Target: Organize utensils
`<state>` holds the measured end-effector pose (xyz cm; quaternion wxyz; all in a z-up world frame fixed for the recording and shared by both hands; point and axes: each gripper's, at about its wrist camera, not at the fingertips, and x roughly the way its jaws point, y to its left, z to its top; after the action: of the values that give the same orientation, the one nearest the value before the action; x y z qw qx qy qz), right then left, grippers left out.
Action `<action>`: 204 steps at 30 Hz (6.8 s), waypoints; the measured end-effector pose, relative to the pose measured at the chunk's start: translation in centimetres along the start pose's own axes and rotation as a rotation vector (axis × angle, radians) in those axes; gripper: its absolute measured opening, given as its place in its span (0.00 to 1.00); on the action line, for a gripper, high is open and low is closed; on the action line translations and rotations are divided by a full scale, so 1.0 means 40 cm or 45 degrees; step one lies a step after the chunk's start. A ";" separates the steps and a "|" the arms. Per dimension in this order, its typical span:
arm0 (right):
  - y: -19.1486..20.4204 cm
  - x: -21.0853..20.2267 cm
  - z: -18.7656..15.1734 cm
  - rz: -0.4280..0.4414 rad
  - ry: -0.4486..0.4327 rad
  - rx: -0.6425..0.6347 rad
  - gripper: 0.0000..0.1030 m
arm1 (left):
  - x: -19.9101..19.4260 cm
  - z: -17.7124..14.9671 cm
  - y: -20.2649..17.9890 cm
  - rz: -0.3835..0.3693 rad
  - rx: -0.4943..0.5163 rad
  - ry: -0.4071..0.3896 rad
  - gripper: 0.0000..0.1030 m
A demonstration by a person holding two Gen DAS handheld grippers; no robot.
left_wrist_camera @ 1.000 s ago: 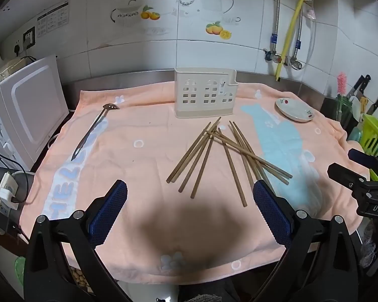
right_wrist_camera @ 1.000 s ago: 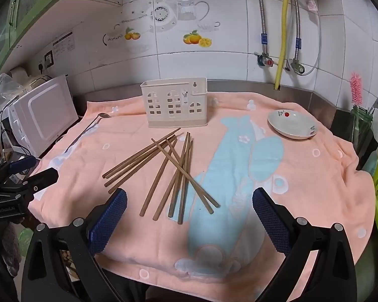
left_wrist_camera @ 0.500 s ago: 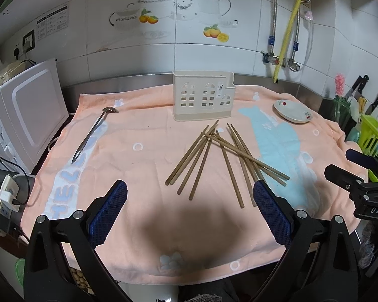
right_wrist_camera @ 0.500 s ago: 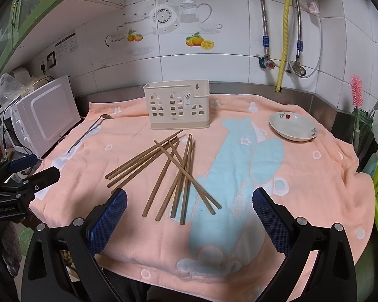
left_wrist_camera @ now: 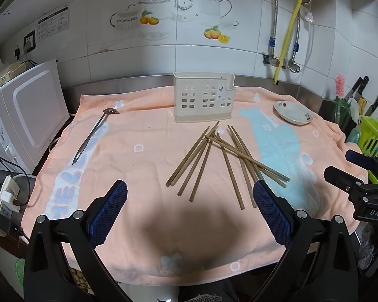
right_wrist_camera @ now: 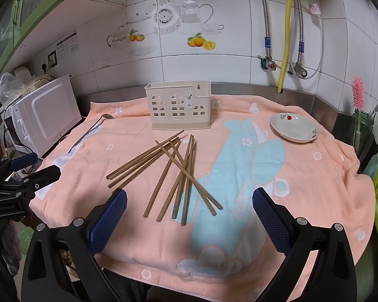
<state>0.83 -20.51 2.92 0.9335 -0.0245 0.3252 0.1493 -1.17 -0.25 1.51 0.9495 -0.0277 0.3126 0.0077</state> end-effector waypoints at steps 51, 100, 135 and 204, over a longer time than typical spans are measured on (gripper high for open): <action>0.001 -0.001 0.001 0.016 -0.037 0.006 0.94 | 0.001 0.001 0.008 -0.009 -0.048 -0.058 0.95; -0.026 0.187 0.022 0.051 0.059 -0.055 0.94 | 0.192 0.020 0.057 -0.006 -0.060 0.084 0.95; -0.073 0.385 -0.017 0.185 0.216 -0.266 0.68 | 0.371 0.002 0.066 -0.146 0.041 0.252 0.63; -0.109 0.425 -0.035 0.229 0.259 -0.225 0.14 | 0.541 0.030 0.118 -0.247 0.130 0.369 0.15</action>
<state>13.91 -20.42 -8.84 0.8728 -0.0921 0.4046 0.2570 16.79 4.46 -10.62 0.8909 -0.0102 0.4421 -0.1040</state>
